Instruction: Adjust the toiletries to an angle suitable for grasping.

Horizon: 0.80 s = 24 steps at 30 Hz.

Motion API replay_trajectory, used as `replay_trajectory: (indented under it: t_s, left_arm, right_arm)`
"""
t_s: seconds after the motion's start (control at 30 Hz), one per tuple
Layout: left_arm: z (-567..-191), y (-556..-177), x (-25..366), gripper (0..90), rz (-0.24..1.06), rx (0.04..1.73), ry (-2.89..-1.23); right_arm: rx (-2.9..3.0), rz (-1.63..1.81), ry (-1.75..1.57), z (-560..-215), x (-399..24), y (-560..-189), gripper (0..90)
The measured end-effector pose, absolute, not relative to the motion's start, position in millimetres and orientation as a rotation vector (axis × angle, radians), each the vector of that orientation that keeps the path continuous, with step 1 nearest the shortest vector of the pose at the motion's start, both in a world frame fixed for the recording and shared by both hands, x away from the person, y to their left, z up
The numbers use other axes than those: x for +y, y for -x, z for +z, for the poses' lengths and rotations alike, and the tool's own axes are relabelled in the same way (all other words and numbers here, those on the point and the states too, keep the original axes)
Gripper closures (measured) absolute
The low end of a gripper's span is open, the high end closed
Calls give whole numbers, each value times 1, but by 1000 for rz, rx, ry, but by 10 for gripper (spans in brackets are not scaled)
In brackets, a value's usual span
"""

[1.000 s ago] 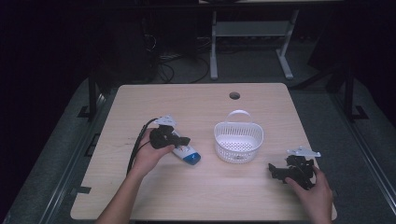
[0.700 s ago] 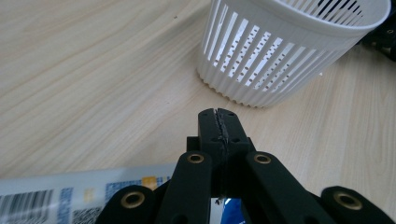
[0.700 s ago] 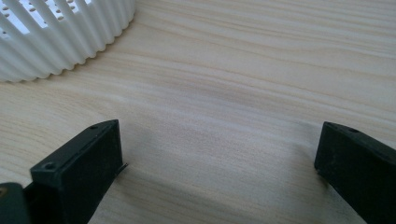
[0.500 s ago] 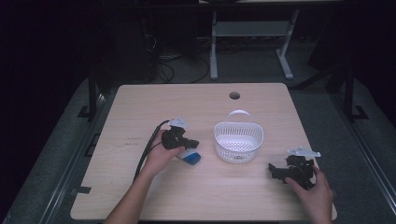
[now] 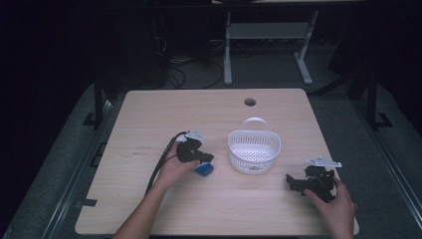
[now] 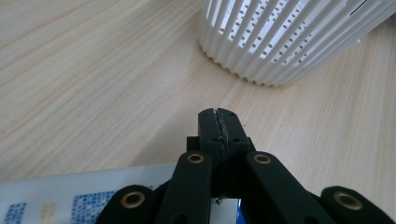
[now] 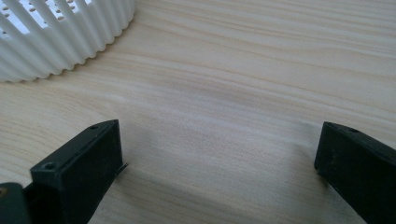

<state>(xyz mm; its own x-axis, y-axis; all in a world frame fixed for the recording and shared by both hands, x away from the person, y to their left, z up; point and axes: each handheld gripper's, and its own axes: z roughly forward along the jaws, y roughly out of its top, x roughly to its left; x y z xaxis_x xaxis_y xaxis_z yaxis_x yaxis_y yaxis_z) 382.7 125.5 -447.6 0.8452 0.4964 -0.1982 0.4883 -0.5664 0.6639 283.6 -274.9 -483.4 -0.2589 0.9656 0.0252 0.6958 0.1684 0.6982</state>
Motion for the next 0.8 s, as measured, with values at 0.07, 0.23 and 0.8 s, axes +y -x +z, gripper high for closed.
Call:
replay_trajectory:
  t_s: [0.07, 0.23, 0.8]
  left_arm:
    - [-449, -382, 125, 900, 16, 708, -2281]
    - [-448, -379, 124, 900, 23, 692, -2301]
    - [-444, -369, 141, 900, 30, 690, -2338]
  right_arm:
    - [2024, 847, -1570, -483, -275, -284, 5]
    - [2024, 847, -1570, -483, -275, -284, 4]
    - [2024, 847, -1570, -483, -275, -284, 5]
